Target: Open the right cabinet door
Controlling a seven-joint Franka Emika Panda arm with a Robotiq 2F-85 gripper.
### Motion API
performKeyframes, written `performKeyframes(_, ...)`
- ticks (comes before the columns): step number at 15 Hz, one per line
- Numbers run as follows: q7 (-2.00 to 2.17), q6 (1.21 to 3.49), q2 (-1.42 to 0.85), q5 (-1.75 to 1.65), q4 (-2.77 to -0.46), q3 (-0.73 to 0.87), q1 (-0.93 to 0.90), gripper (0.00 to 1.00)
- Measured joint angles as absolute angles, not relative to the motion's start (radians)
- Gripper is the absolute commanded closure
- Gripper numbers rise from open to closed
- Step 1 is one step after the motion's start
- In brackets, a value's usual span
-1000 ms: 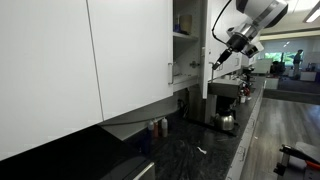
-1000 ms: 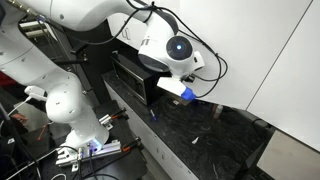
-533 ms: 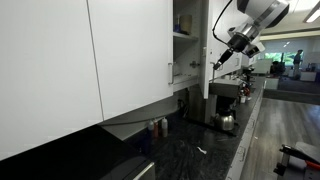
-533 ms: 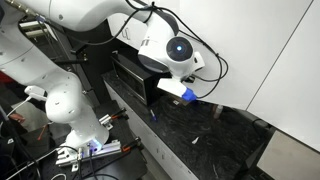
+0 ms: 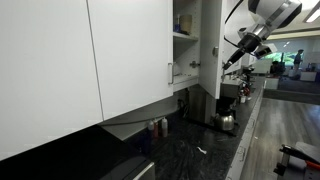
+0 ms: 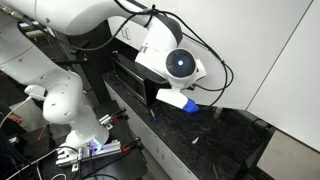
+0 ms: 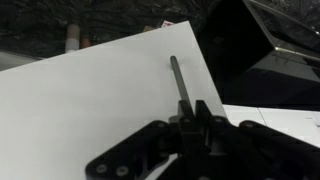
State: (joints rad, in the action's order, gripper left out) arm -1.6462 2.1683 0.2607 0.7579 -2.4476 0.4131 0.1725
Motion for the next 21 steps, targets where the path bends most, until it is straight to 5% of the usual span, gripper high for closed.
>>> performKeyframes(7, -1.752, 2.102, 0.26, 0.739, -2.44, 0.473, 0.258, 0.97)
performKeyframes(8, -1.756, 2.1, 0.26, 0.737, -2.439, 0.478, 0.264, 0.73)
performKeyframes(13, -1.754, 2.098, 0.251, 0.737, -2.416, 0.485, 0.282, 0.35)
performKeyframes(18, -1.748, 2.102, 0.238, 0.734, -2.384, 0.485, 0.287, 0.03)
performKeyframes(21, -1.731, 2.113, 0.227, 0.696, -2.366, 0.485, 0.293, 0.0)
